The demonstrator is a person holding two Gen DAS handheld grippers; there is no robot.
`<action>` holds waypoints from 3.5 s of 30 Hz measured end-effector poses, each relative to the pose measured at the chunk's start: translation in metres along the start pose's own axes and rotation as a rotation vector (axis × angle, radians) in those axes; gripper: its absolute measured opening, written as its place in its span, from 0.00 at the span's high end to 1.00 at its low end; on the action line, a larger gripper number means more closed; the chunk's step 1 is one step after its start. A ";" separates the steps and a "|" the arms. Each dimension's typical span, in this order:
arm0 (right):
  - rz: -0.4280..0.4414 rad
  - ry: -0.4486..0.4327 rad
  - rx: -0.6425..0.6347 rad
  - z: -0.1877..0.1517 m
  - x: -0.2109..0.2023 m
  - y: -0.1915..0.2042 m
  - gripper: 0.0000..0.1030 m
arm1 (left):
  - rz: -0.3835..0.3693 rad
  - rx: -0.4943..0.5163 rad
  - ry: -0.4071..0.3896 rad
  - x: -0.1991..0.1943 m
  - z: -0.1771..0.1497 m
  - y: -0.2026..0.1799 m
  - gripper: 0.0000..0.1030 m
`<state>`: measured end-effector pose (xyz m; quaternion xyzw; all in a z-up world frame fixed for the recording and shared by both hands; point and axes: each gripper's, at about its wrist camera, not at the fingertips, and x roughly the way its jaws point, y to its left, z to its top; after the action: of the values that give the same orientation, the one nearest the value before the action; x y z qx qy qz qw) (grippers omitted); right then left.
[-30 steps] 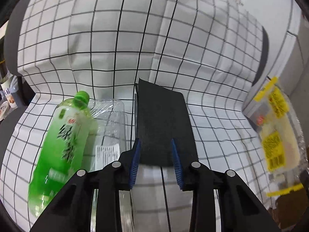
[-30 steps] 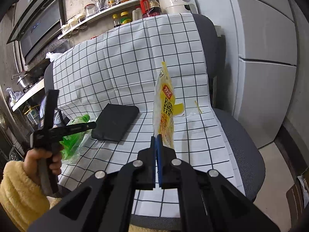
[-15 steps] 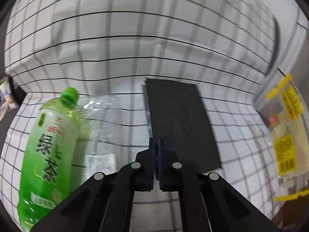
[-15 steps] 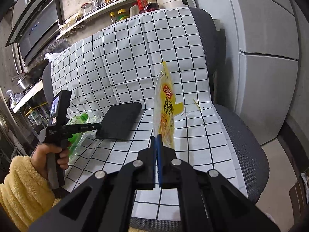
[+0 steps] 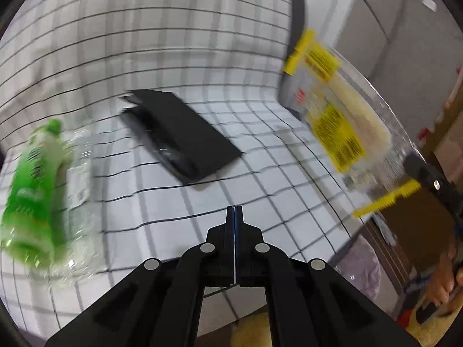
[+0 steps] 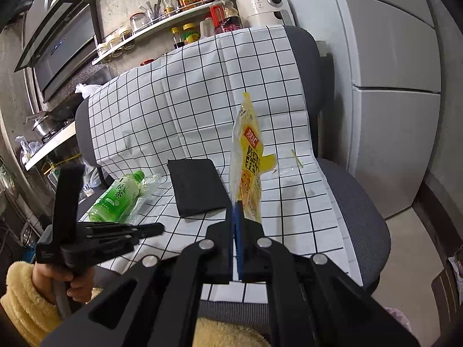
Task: Collect trash
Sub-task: 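Grasp the yellow snack packet with the right gripper while the left grasps the black pouch, then lift the black pouch with the left gripper while the right holds the packet, then carry packet and pouch to the pink bin and open the right gripper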
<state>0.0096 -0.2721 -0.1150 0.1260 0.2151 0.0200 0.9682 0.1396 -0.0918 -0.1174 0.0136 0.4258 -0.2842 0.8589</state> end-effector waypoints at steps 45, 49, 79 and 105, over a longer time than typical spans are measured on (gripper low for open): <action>0.056 0.066 -0.095 -0.026 0.005 0.060 0.98 | 0.025 -0.164 -0.060 -0.028 -0.040 0.008 0.41; 0.050 0.063 -0.097 -0.028 0.001 0.055 0.98 | 0.043 -0.199 -0.015 0.000 -0.037 0.022 0.46; -0.248 -0.033 -0.025 -0.042 -0.088 -0.020 0.98 | -0.382 0.042 -0.190 -0.055 -0.014 -0.086 0.98; -0.393 0.357 0.322 -0.174 -0.073 -0.148 0.55 | -0.363 0.027 0.065 0.045 -0.045 -0.122 0.98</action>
<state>-0.1317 -0.3808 -0.2745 0.2283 0.4022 -0.1802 0.8681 0.0677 -0.2037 -0.1525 -0.0427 0.4451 -0.4394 0.7791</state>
